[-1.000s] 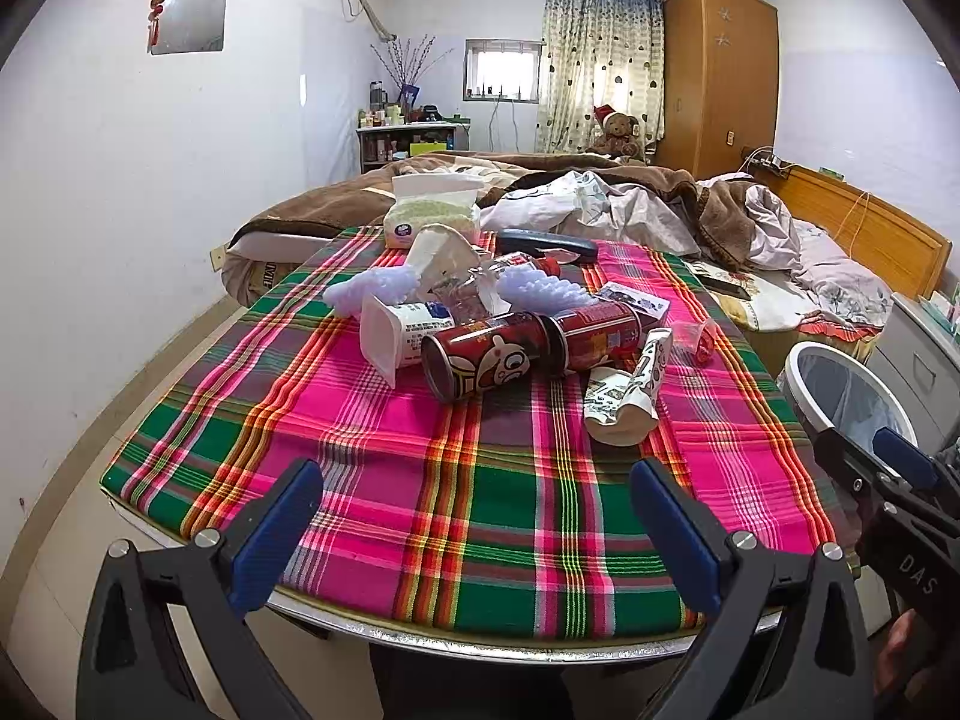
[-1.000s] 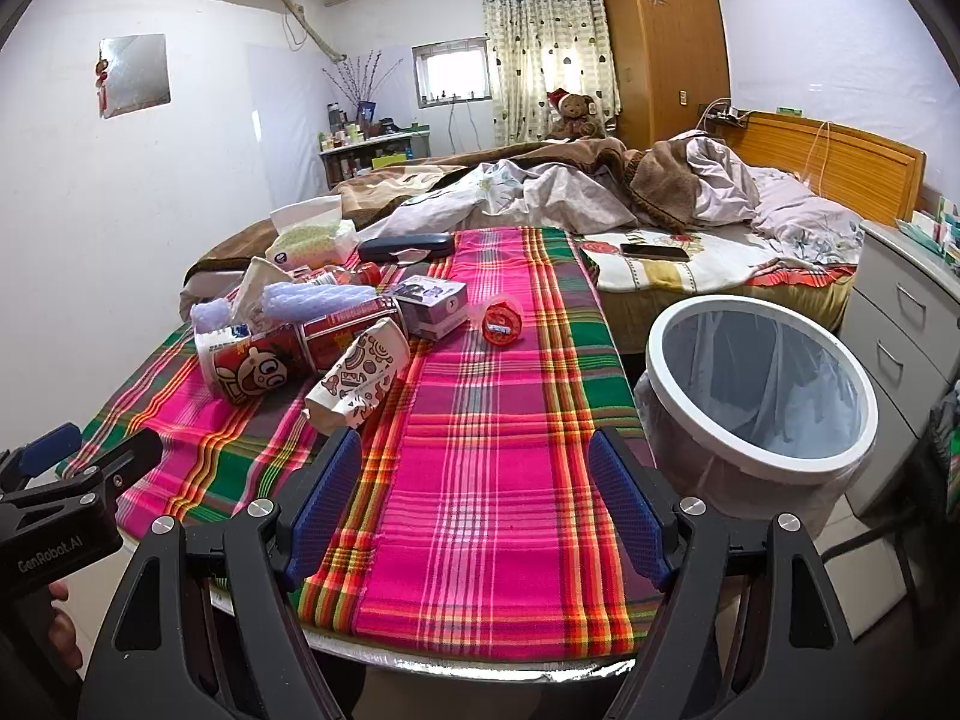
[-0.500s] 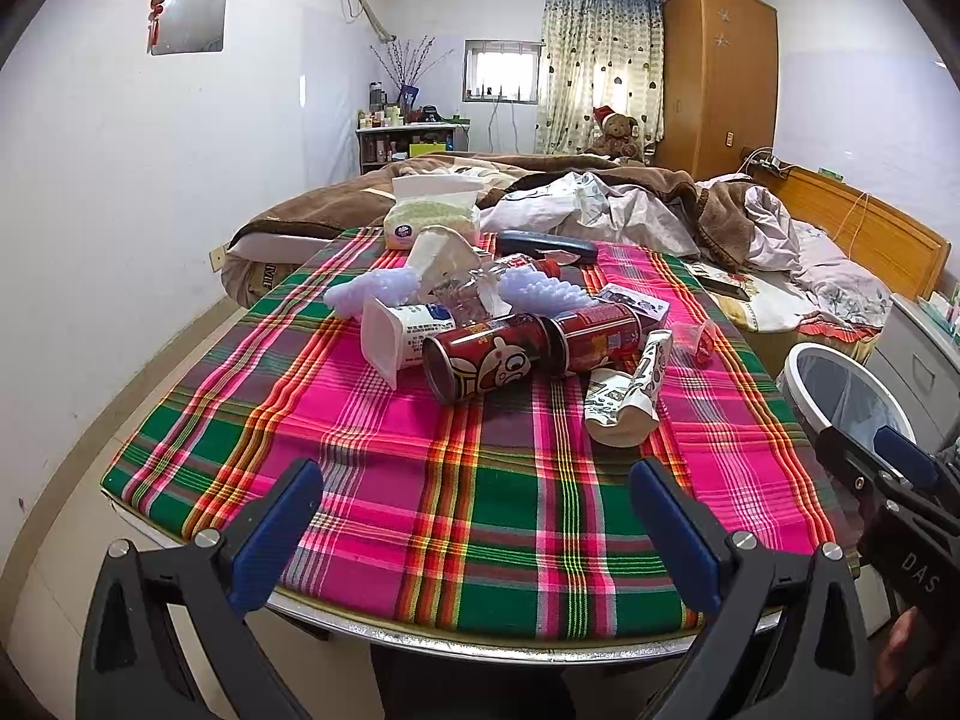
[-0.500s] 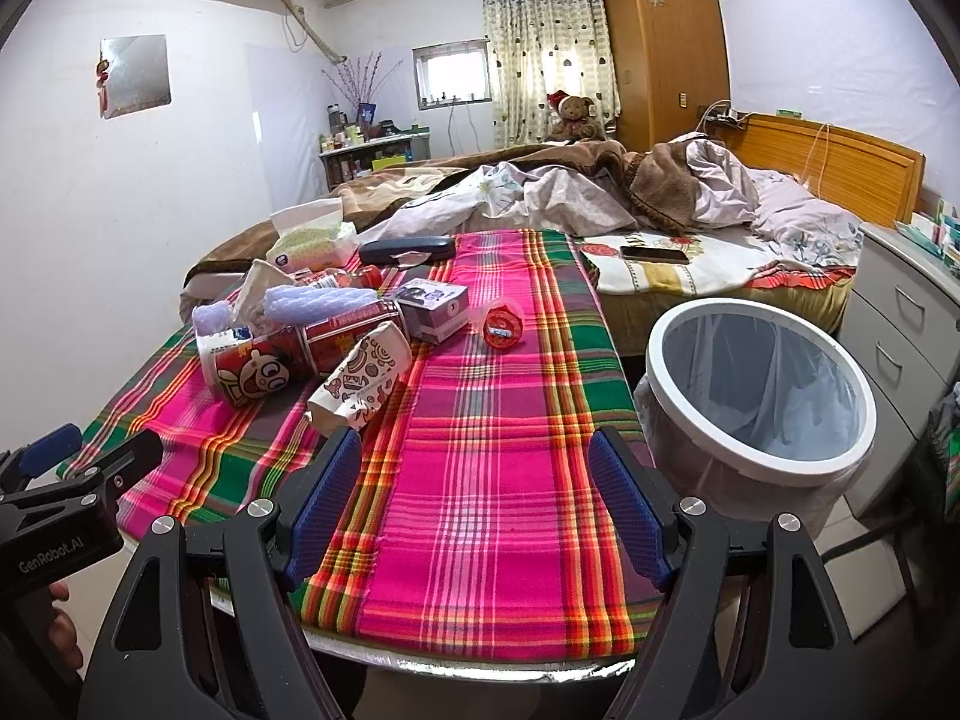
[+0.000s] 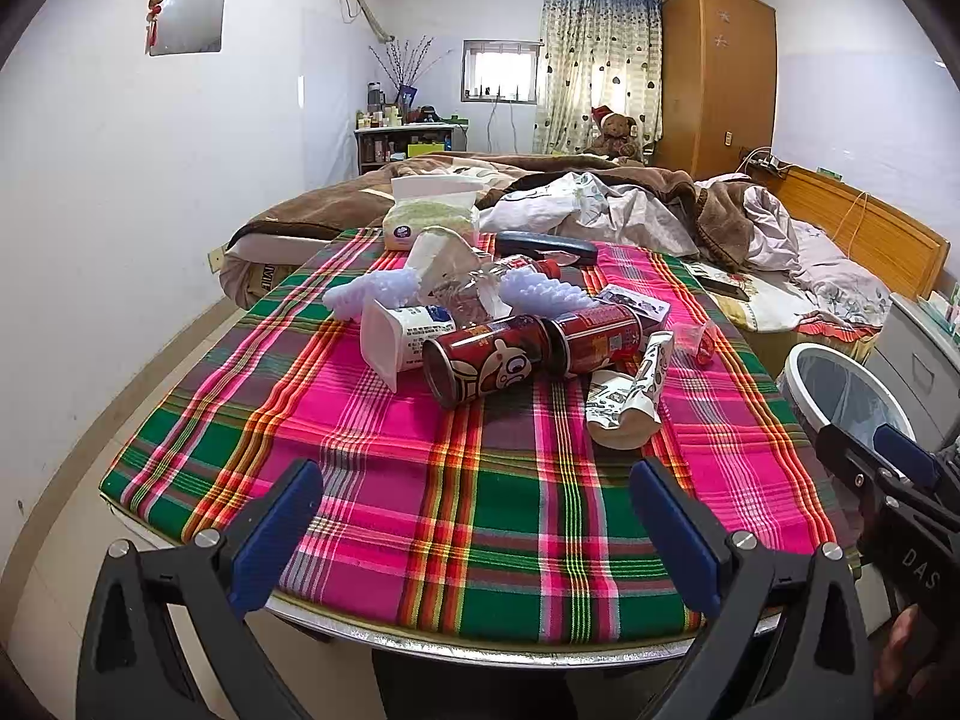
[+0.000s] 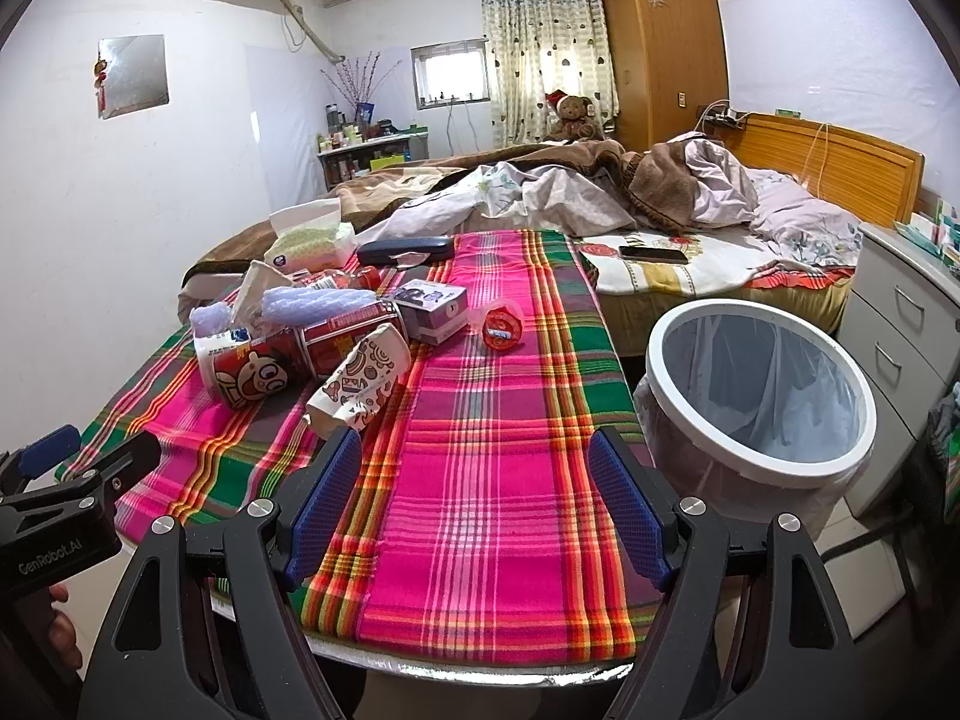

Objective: Collect trash

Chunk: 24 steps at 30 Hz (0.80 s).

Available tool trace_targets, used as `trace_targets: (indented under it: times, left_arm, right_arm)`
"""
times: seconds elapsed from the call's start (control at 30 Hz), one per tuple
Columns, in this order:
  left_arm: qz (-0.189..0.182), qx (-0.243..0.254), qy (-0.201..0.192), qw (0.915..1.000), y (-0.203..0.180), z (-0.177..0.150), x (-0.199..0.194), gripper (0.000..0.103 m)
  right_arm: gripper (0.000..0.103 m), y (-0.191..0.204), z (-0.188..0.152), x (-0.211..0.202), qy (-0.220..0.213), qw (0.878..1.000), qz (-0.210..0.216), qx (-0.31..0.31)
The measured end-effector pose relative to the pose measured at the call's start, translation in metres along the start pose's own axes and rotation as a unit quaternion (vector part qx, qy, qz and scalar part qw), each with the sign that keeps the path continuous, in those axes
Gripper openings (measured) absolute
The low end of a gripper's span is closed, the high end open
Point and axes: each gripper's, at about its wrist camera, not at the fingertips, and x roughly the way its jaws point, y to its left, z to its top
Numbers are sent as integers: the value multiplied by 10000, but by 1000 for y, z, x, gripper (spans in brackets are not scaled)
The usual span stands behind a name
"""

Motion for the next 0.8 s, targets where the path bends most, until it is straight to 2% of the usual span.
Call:
trace_targets:
  times: [0.27,0.63,0.8]
  left_arm:
    - [-101,-6,59,9999,14,6,13,103]
    - [-324,139,227,9991,50,33,56,103]
    - [-643,217,538,9962,58,46,86,102]
  right_arm:
    - [80,8,5,13,66,10000,2,30]
    - [80,36,17,57,312,9990,292,126]
    - [80,52,23,82,489,9978,444,110]
